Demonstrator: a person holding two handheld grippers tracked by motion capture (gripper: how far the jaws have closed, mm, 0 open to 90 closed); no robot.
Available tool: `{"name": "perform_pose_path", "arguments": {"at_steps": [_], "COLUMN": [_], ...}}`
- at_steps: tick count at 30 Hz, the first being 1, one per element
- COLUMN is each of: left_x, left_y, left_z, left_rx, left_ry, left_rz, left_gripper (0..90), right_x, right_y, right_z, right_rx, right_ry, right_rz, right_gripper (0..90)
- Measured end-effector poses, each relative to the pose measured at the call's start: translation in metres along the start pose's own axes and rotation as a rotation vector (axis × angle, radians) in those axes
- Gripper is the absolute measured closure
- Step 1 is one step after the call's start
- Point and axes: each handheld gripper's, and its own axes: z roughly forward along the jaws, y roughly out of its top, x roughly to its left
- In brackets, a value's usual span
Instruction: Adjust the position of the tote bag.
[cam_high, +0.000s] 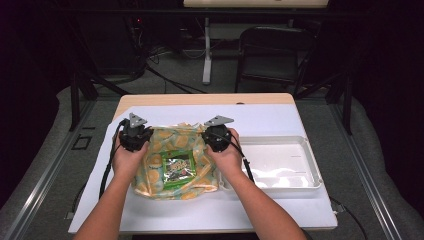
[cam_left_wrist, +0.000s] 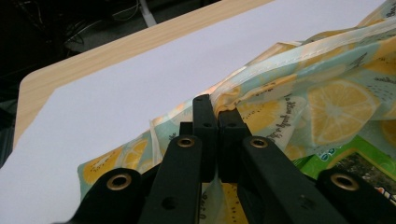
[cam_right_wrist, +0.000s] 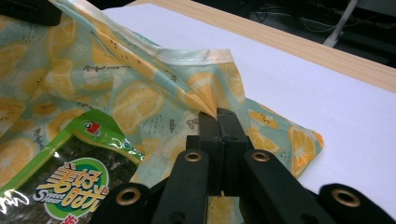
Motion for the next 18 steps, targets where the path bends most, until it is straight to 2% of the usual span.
{"name": "perform_pose_path", "arguments": {"at_steps": [7, 14, 18], "left_x": [0.001, 0.002, 0.001], "left_y": [-0.002, -0.005, -0.007], "left_z": [0.012, 0.023, 0.029], "left_rx": [0.027, 0.051, 0.077], "left_ry": [0.006, -0.008, -0.013], "left_rz": [-0.009, -0.029, -0.02], "left_gripper": [88.8, 88.5, 88.4], "right_x": [-0.003, -0.007, -0.008], "right_y": [0.0, -0.002, -0.004], "right_z": [0.009, 0.017, 0.02], "right_rx": [0.022, 0.047, 0.058], "right_ry": [-0.012, -0.016, -0.012], "right_rz": [-0.001, 0.001, 0.012], "right_gripper": [90.0, 89.6, 84.5]}}
